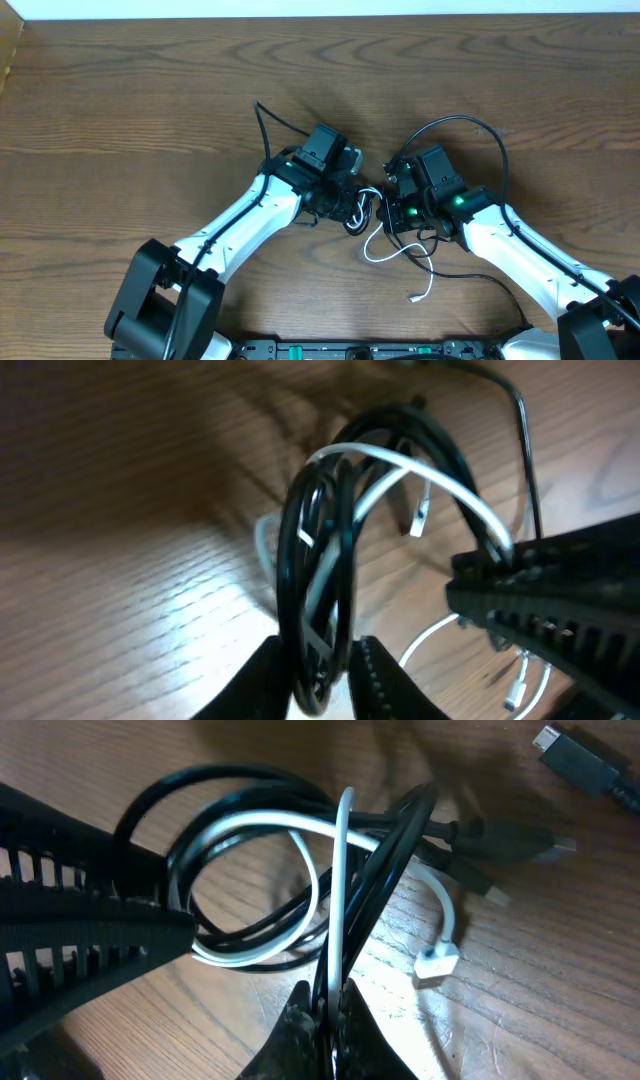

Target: Untangle cables

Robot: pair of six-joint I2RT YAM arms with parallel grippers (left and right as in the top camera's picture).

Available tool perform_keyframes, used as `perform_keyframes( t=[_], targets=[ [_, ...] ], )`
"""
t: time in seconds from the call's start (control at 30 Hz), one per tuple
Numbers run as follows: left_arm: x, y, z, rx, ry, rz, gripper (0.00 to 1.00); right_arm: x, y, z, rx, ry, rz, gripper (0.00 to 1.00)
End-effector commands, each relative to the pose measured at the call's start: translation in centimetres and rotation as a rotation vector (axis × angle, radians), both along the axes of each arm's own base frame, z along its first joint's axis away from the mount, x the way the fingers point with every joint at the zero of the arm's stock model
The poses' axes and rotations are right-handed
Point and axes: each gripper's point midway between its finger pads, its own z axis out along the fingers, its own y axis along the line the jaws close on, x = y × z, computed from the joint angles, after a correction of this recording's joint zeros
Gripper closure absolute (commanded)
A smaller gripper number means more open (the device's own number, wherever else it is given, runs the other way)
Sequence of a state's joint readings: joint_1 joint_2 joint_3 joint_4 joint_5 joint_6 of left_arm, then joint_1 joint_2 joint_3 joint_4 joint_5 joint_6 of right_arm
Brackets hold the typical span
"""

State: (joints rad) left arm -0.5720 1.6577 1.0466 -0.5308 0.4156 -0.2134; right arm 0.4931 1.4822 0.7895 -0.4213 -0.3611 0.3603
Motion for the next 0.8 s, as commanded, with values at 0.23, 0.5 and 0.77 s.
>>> perform_keyframes(
  t=[0.23,0.5,0.77],
  targets=[
    [0.9,1.9,-0.3,0.015,0.012,0.049,0.93,-0.4,-4.0,-2.2,-0.215,0.039,-0.125,0.99],
    [2.1,3.8,3.5,-0.103,-0.008,0.123,0.93,-1.0,-10.7,-3.1,-0.509,0.064,-0.384,0.99],
    [3.9,7.6,10.3,-0.351,-0.080,0.236,0.92,-1.4,-14.6,-3.1,-0.595,0.113,-0.544,0.99]
  ],
)
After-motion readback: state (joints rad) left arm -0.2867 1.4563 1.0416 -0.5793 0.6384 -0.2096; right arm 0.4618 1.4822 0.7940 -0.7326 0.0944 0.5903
